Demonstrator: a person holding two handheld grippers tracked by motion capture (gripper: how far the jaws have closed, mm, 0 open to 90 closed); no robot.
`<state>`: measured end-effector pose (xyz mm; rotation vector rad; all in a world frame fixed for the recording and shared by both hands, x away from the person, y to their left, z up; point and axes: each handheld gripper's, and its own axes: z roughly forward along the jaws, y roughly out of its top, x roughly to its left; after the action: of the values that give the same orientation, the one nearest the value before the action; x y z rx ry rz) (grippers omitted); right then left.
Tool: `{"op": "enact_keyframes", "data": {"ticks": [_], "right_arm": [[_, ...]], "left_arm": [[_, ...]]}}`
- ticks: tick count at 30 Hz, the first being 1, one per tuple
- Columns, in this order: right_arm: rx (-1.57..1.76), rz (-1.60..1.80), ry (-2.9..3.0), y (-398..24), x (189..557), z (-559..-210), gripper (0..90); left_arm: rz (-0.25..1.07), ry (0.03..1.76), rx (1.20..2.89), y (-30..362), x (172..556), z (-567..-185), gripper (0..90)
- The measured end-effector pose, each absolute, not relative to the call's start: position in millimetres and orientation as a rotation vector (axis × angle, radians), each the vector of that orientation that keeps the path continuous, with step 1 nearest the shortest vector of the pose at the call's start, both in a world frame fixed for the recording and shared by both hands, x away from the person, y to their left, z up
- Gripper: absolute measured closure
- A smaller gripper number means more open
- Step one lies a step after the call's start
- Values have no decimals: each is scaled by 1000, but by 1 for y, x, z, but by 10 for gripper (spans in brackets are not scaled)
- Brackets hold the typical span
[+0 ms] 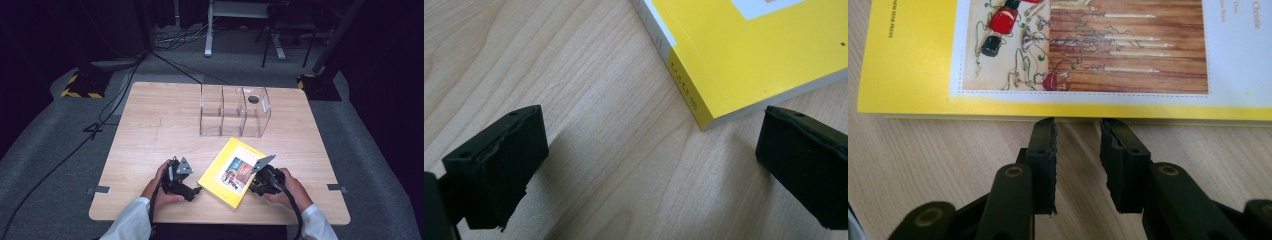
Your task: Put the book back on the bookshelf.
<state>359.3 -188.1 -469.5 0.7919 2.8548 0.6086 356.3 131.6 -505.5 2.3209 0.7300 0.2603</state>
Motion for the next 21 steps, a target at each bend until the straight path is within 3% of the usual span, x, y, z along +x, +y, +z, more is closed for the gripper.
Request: {"op": "enact_keyframes", "data": {"ticks": [21], "right_arm": [[814, 755, 2828, -194, 360, -468, 699]], "left_arm": [[260, 734, 2321, 131, 356, -505, 7]]}}
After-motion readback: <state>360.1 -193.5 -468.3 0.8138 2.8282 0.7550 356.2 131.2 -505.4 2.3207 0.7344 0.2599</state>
